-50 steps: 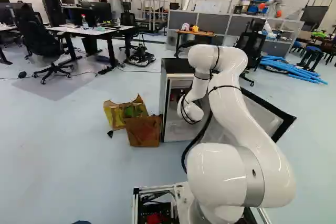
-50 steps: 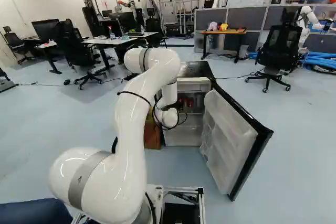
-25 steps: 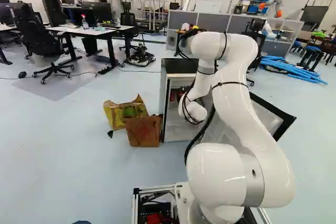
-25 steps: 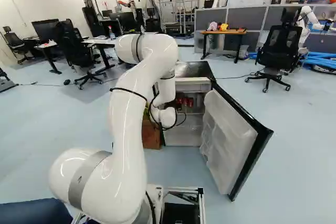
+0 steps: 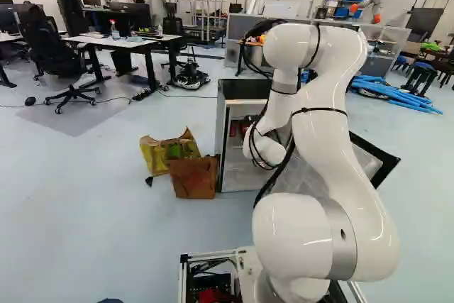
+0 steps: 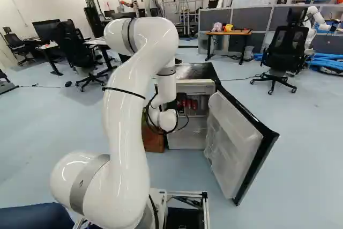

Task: Grab a drink from the fridge

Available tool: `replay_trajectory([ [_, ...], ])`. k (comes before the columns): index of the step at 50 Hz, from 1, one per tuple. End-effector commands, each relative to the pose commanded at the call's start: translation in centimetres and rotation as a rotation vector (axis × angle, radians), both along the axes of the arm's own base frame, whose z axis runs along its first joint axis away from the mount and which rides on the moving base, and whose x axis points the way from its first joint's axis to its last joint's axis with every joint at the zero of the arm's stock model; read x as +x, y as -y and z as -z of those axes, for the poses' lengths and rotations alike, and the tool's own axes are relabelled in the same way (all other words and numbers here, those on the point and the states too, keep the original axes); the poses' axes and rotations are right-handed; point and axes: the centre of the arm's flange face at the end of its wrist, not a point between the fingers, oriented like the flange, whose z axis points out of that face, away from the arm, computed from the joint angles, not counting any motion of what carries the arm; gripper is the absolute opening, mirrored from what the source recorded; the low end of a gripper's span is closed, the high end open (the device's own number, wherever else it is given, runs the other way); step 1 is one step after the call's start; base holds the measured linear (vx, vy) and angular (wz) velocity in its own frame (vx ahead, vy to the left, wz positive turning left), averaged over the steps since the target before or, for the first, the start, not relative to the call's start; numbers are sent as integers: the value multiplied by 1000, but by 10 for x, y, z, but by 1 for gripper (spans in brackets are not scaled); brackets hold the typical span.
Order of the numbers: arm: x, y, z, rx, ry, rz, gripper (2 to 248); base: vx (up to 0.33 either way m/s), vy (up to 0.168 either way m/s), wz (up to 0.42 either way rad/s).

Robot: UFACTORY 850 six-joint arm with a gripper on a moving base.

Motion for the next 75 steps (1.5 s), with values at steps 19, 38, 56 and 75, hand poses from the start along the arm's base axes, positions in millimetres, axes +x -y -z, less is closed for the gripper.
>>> replay_trajectory([
  [19,-39,-7,-31,2,-9,4,96,0,0,0],
  [38,-79,-12,-59,2,-9,13,96,0,0,0],
  [56,-98,-14,-81,-3,15,20,96,0,0,0],
  [75,-101,-15,-102,-13,58,19,96,0,0,0],
])
